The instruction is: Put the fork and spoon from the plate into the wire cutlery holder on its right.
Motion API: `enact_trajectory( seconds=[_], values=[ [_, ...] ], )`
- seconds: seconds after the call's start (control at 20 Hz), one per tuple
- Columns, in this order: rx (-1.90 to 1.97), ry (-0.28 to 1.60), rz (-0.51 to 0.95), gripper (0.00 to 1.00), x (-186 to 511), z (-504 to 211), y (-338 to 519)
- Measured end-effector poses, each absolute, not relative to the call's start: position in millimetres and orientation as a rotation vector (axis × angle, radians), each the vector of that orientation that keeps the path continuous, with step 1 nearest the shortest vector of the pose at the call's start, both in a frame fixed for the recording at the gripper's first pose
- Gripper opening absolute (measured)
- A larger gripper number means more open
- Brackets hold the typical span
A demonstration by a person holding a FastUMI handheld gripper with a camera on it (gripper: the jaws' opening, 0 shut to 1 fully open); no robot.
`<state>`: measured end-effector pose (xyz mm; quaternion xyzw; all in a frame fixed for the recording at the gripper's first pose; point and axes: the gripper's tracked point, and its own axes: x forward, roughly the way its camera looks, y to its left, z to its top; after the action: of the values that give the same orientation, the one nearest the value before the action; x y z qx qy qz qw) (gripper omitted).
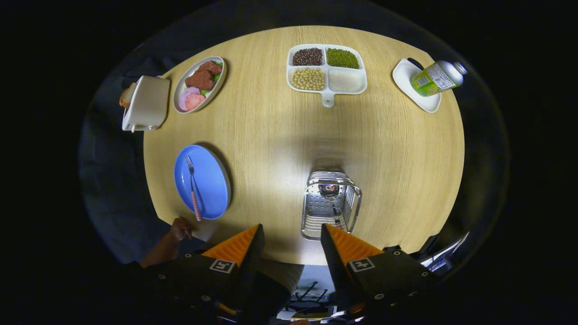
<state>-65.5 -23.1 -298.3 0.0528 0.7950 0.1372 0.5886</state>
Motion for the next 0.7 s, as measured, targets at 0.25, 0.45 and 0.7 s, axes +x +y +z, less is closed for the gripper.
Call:
enact_trajectory(
  seconds=[0.25,0.45,0.7],
  values=[
    [0.187,1.788,0.333,0.98,-74.2,-279.6,20.2],
    [0.165,1.767,0.410,0.98,-89.6,-282.5,68.4],
    [0.149,1.811,0.482,0.98,-116.7,-296.5,136.7]
  ],
)
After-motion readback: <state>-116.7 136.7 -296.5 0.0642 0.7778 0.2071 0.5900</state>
